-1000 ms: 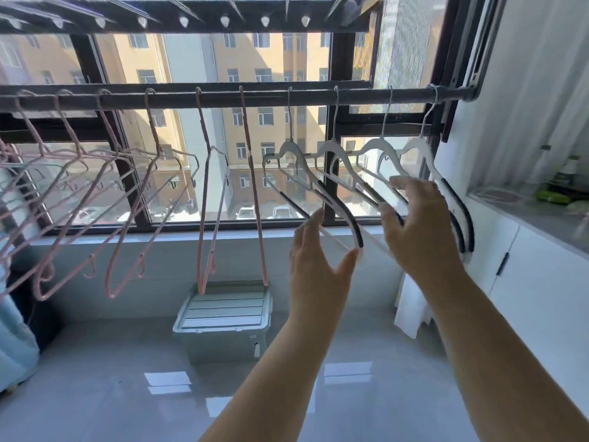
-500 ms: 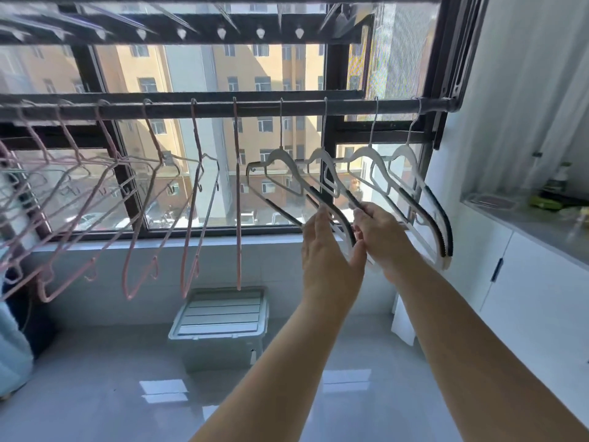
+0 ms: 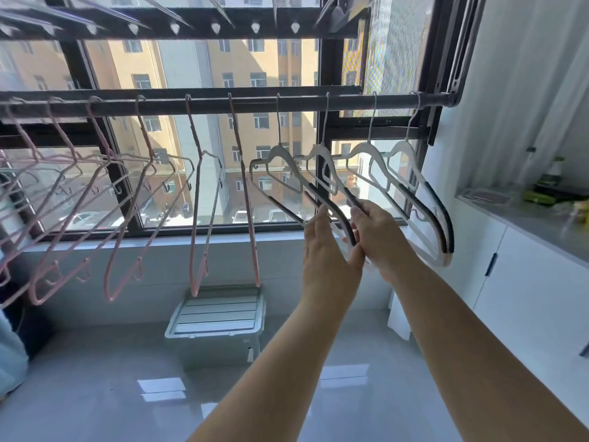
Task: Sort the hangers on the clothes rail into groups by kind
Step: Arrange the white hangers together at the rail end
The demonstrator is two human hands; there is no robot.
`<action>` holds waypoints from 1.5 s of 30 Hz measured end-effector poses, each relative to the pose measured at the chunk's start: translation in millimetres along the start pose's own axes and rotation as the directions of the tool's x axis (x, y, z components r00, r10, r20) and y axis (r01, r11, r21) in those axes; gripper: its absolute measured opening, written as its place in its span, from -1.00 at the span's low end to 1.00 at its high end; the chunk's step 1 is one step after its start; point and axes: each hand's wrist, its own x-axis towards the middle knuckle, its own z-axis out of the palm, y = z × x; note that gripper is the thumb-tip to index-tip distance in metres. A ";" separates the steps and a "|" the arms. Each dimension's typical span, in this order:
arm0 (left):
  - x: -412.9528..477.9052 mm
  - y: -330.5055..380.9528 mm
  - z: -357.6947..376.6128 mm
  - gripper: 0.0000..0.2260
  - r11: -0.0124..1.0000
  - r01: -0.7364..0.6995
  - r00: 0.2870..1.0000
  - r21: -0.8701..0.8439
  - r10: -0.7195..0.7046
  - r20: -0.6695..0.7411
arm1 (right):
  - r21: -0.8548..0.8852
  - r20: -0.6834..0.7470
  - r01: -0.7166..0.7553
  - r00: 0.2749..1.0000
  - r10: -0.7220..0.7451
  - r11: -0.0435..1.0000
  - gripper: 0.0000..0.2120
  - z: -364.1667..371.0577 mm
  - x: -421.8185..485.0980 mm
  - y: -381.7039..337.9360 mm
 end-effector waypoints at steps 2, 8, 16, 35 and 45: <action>0.4 0.4 1.2 -0.31 1.000 0.008 1.000 -0.006 -0.008 0.013 | 0.004 0.002 0.000 1.000 0.000 1.000 -0.70 -1.2 -1.3 -0.3; 0.8 1.8 5.4 -0.27 0.999 0.029 0.998 -0.026 -0.027 0.058 | 0.027 -0.015 0.001 1.000 -0.001 1.000 -0.80 -5.7 -5.8 -3.1; -3.3 -3.4 10.0 -0.27 0.996 0.083 0.991 0.029 -0.085 0.099 | 0.017 -0.021 -0.009 1.000 0.010 1.000 -0.77 -12.1 -8.9 -3.3; 4.9 24.1 15.1 -0.54 0.991 -0.131 0.986 -0.019 0.129 -0.105 | -0.592 -0.064 0.093 0.985 -0.162 0.801 -0.54 -61.0 11.4 -18.5; 2.5 21.1 18.9 -0.43 0.987 -0.113 0.993 0.112 0.114 -0.004 | -0.732 0.017 -0.024 0.998 0.055 0.681 -0.53 -55.2 29.6 -17.1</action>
